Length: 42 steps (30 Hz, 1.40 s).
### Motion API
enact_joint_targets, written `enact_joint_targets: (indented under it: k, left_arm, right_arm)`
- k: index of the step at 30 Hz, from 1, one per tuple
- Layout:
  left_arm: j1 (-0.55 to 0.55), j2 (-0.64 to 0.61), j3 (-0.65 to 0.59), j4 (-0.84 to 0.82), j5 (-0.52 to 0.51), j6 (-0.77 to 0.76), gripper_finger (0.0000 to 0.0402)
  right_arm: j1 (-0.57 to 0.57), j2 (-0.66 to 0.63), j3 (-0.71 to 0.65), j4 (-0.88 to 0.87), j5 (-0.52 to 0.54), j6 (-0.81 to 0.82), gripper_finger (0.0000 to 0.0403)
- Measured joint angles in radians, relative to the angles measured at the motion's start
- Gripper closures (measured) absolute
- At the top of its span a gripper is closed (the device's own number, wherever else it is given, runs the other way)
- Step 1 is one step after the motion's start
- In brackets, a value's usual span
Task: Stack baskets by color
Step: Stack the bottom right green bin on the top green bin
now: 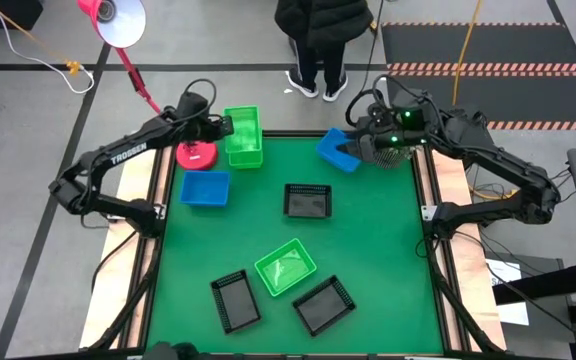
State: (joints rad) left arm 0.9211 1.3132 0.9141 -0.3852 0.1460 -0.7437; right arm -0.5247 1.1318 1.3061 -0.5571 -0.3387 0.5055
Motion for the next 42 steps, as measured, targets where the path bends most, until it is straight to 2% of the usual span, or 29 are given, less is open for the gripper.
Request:
enact_joint_targets:
  k: [5,13,28,38,42]
  left_arm:
    - [0.017,0.001,-0.055,0.099,0.022,-0.003,0.0396]
    - [0.056,0.002,-0.095,0.103,0.092,0.046,0.0396]
    - [0.040,0.013,-0.121,0.135,0.082,0.060,0.0397]
    - [0.028,0.082,-0.121,0.158,0.080,0.044,0.0397]
    - [0.029,0.099,-0.121,0.159,0.070,0.050,0.0382]
  right_arm:
    - [0.000,-0.001,-0.080,0.162,-0.003,0.109,0.0009]
    - [0.001,0.000,-0.177,0.365,-0.003,0.224,0.0009]
    - [0.001,0.000,-0.188,0.378,0.002,0.234,0.0009]
    - [0.001,0.000,-0.188,0.378,0.002,0.228,0.0009]
    - [0.001,0.000,-0.188,0.377,0.002,0.228,0.0009]
